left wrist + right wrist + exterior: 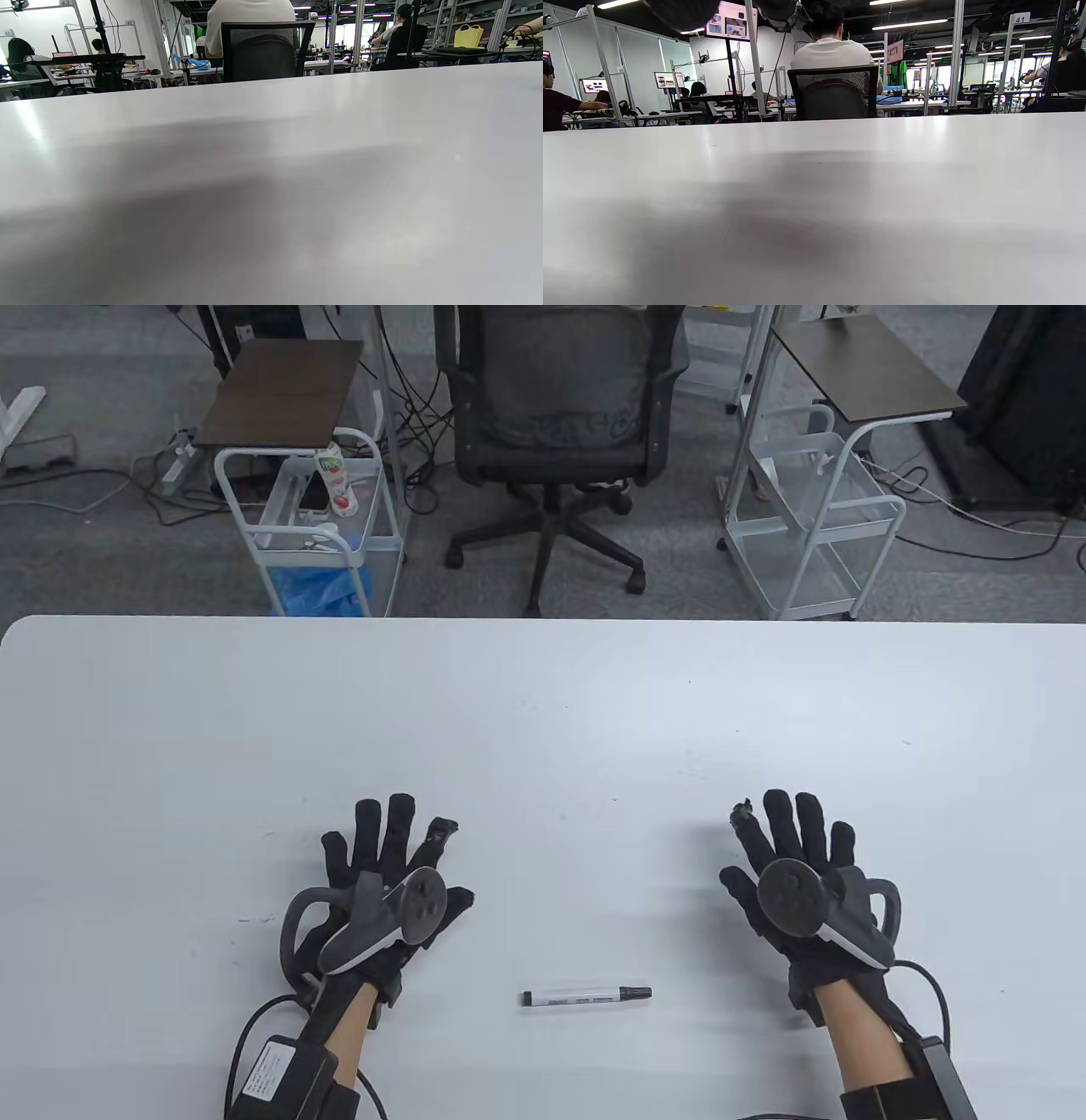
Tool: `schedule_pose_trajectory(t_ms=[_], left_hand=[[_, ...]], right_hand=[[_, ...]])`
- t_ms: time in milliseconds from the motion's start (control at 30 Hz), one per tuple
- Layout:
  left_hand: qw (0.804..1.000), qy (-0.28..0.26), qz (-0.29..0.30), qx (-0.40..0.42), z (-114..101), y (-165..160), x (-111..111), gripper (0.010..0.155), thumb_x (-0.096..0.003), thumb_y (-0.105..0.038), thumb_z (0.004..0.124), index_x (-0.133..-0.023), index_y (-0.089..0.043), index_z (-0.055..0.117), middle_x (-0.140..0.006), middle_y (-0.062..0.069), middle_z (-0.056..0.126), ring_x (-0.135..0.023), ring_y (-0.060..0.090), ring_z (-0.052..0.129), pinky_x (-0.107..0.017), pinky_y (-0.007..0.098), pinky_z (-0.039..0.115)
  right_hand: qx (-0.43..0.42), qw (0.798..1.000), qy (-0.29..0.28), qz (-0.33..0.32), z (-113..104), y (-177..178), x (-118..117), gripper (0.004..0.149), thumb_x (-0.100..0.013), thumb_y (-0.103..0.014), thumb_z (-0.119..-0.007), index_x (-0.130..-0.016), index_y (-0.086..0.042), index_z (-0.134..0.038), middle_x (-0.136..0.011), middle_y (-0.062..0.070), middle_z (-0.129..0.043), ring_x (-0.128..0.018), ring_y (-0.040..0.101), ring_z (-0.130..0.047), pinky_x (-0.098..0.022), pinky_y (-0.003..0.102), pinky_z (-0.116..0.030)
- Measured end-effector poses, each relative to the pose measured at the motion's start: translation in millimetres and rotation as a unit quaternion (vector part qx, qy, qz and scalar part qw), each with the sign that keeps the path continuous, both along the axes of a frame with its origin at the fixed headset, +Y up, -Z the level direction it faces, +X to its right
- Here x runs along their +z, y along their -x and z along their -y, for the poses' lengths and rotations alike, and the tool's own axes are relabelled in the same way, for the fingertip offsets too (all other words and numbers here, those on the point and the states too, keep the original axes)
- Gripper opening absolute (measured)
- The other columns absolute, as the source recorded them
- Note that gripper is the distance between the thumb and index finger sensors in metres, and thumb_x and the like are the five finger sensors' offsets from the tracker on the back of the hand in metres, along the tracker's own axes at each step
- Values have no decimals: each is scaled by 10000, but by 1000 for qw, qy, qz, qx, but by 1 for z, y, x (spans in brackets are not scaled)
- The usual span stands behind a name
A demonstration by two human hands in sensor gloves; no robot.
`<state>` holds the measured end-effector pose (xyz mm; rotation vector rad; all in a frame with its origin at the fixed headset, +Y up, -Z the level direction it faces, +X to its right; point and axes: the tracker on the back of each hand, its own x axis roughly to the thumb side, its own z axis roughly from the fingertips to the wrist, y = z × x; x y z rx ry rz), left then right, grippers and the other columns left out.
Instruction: Remove marker cap from marker with right hand
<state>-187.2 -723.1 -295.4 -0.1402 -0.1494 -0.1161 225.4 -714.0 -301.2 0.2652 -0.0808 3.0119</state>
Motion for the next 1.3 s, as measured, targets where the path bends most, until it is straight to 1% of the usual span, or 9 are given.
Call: schedule_pose_trajectory(t_ms=[300, 333, 367, 667, 833, 867, 1033, 1133, 1300], left_hand=[[1000, -8, 1, 10, -5, -1, 2, 868, -425, -767, 389, -1192, -428, 165, -1290, 34, 7, -1183, 400, 33, -852, 678, 169], [1000, -7, 2, 11, -5, -1, 2, 869, -427, -766, 390, -1193, -425, 164, -1288, 67, 7, -1182, 401, 32, -852, 677, 166], [1000, -6, 3, 13, -5, 0, 2, 867, -425, -767, 390, -1191, -429, 165, -1289, 35, 4, -1182, 399, 30, -853, 676, 166], [1000, 3, 6, 11, -1, -1, 0, 866, -426, -767, 391, -1189, -431, 158, -1290, 36, 6, -1185, 399, 37, -854, 677, 172], [1000, 5, 6, 15, -1, -1, 0, 867, -426, -767, 393, -1190, -430, 161, -1289, 33, 4, -1184, 398, 34, -854, 675, 168], [1000, 5, 5, 15, -1, -1, 0, 866, -428, -765, 394, -1191, -428, 163, -1287, 68, 6, -1183, 399, 33, -853, 676, 168], [1000, 3, 3, 16, -2, 0, -1, 864, -428, -764, 396, -1191, -428, 165, -1288, 34, 5, -1183, 398, 32, -853, 676, 165], [1000, 3, 1, 14, -2, 1, 0, 864, -430, -763, 395, -1192, -425, 169, -1288, 65, 8, -1182, 400, 34, -852, 677, 168], [1000, 8, 5, 14, 0, 0, -1, 867, -429, -764, 397, -1193, -424, 168, -1287, 67, 7, -1180, 401, 32, -852, 676, 168]], right_hand=[[-4, 1000, -4, -10, -4, 4, 0, 720, -577, -523, -547, -1203, -219, -362, -1263, 222, -192, -1096, 482, -135, -732, 697, -151], [-5, 1000, -3, -11, -5, 4, 0, 719, -577, -523, -547, -1202, -221, -359, -1263, 221, -193, -1096, 481, -134, -732, 697, -151], [-7, 1000, -3, -12, -4, 3, 0, 719, -577, -523, -548, -1203, -221, -358, -1264, 221, -190, -1096, 481, -134, -731, 698, -150], [0, 1000, 25, -7, 7, 5, -3, 719, -581, -525, -546, -1203, -208, -376, -1263, 234, -219, -1097, 490, -162, -733, 702, -176], [-6, 1000, 22, -7, 6, 5, -2, 716, -580, -522, -548, -1201, -207, -383, -1263, 235, -230, -1098, 490, -171, -734, 702, -183], [-6, 1000, 22, -7, 5, 5, -2, 718, -580, -523, -547, -1202, -205, -382, -1262, 238, -229, -1098, 490, -172, -735, 702, -183], [-14, 1000, 9, -16, -3, 7, 1, 717, -581, -524, -547, -1202, -205, -384, -1264, 238, -234, -1098, 490, -176, -735, 702, -186], [-24, 999, -1, -31, -9, 10, 3, 720, -581, -523, -549, -1203, -198, -387, -1263, 241, -237, -1098, 492, -179, -735, 703, -189], [-19, 998, -25, -61, -23, 23, 17, 734, -577, -544, -548, -1205, -200, -390, -1266, 245, -255, -1103, 496, -202, -738, 712, -214]])
